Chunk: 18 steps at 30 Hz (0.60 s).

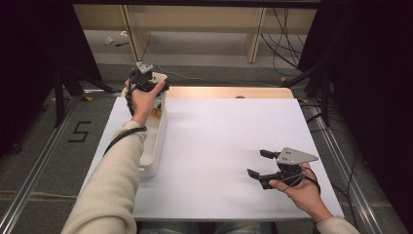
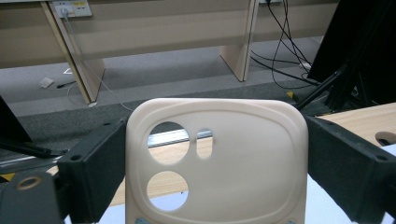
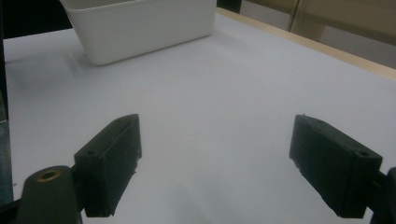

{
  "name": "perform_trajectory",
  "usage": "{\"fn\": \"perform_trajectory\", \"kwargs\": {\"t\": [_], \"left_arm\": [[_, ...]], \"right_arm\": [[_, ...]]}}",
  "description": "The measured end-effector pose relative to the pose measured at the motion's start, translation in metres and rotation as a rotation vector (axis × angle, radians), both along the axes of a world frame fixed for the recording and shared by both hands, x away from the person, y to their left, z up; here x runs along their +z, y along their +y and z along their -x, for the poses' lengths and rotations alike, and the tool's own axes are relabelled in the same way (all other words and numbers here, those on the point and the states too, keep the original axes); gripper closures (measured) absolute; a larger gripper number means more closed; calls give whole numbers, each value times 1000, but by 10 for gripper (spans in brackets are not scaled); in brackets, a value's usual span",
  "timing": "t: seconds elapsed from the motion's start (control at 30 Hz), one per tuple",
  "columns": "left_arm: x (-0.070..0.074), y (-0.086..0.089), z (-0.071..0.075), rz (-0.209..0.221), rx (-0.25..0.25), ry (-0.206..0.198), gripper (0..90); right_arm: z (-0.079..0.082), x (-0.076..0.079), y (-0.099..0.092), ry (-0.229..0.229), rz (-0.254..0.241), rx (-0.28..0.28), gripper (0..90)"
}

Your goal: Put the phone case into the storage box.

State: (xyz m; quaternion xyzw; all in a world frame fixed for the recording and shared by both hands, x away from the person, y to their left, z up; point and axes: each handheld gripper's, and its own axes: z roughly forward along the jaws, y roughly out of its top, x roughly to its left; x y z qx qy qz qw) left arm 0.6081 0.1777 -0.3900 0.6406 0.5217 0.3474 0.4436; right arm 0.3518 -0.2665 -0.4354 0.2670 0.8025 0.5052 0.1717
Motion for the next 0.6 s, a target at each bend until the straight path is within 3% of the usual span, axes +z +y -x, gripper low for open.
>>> {"fn": "perform_trajectory", "kwargs": {"t": [0.6], "left_arm": [[-2, 2, 4, 7, -13, 15, 98]], "right_arm": [[0, 0, 1, 2, 2, 2, 178]]}}
